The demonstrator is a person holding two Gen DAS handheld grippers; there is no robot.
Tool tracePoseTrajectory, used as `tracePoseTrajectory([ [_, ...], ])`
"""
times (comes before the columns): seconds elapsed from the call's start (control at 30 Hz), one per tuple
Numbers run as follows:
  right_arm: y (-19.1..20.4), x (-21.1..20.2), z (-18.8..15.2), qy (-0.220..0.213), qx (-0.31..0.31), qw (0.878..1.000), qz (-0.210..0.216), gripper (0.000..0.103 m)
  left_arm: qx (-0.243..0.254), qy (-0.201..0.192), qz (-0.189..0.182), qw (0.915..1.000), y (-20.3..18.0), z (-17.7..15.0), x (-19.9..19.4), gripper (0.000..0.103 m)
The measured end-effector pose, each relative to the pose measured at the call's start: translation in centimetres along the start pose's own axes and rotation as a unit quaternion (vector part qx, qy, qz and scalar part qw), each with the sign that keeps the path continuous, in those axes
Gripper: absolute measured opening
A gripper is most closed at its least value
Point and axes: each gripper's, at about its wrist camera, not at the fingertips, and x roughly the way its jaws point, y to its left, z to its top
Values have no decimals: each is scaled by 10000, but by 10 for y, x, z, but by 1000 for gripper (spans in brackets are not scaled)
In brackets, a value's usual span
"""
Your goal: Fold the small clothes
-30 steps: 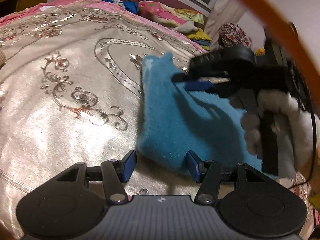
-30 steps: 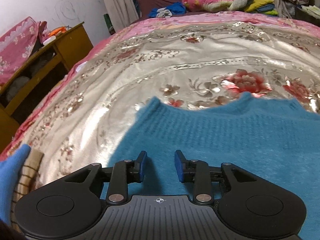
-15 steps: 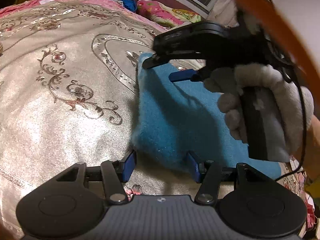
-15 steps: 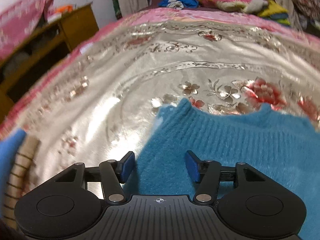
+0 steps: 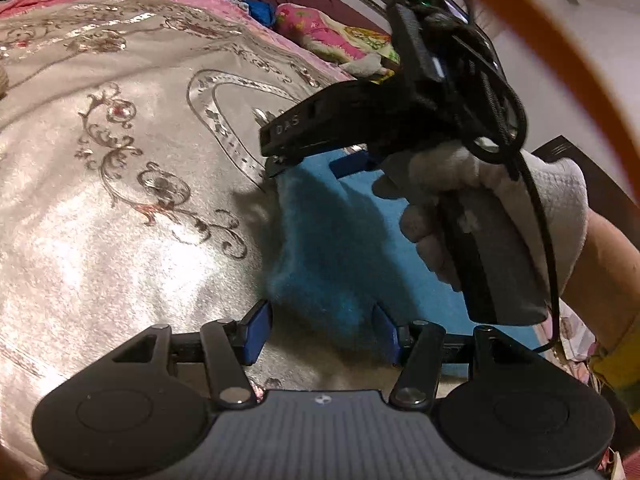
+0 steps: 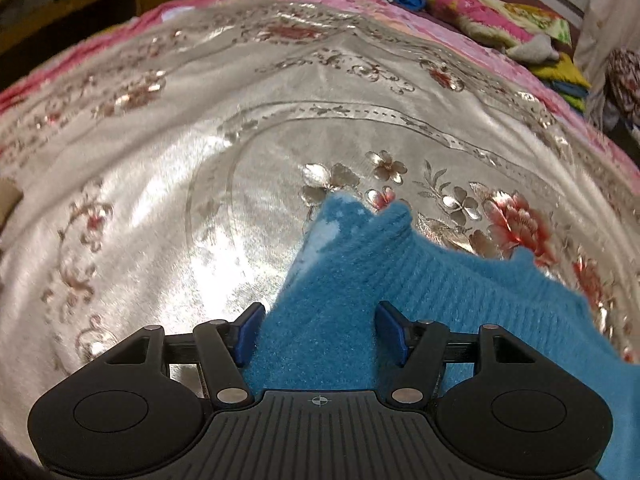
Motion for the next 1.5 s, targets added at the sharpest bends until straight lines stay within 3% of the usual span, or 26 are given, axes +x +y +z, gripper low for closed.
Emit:
tracePoseTrajectory([
  [0.17, 2, 1, 2, 91, -157, 9998, -46, 59, 104, 92, -25, 9999, -4, -3, 4, 61],
  [0.6, -22, -14, -1, -65, 55, 9995, 296, 30, 88, 29, -44, 9999, -6, -7, 5, 64],
  [1.03, -47, -34, -5, -203, 468, 9966, 654, 23, 62, -276, -20, 9996, -7, -17, -3, 71],
  [1.2, -59, -48, -10, -329, 637, 9945, 761, 22, 224, -593, 137, 9979, -22, -11, 7, 71],
  [1.3, -69, -57, -15, -426, 751, 9927, 846, 21, 195, -601, 264, 9977, -31, -9, 15, 68],
  [1.43, -91, -71, -24, -547, 1043, 9873, 1063, 21, 293, -544, 284, 9977, -50, -6, 22, 47],
  [1.5, -105, -79, -29, -636, 1200, 9840, 1151, 21, 459, -599, 293, 9967, -65, -4, 20, 45],
])
